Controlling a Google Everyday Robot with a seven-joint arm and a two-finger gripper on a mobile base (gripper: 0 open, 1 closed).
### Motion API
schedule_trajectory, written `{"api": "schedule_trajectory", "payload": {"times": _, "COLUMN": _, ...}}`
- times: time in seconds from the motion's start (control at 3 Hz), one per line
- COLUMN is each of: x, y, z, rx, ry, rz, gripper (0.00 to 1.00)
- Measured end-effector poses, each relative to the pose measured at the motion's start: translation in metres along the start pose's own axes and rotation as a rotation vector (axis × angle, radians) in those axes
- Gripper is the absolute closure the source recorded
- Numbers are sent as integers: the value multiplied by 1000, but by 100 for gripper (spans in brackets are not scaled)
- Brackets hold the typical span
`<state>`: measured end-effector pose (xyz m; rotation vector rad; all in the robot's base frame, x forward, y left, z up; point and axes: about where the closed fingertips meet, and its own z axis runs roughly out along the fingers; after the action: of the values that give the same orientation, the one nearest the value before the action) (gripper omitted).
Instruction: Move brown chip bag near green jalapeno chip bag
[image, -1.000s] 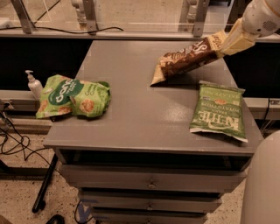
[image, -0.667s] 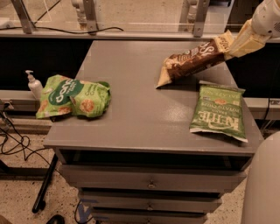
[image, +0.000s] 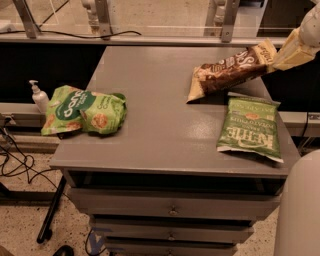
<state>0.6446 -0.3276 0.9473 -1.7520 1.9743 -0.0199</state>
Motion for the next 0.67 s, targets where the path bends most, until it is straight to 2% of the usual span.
{"api": "schedule_trajectory", "payload": {"times": 0.67, "x": 2, "y": -1, "z": -3, "rx": 9, "ry": -14, "rz": -17, "gripper": 36}}
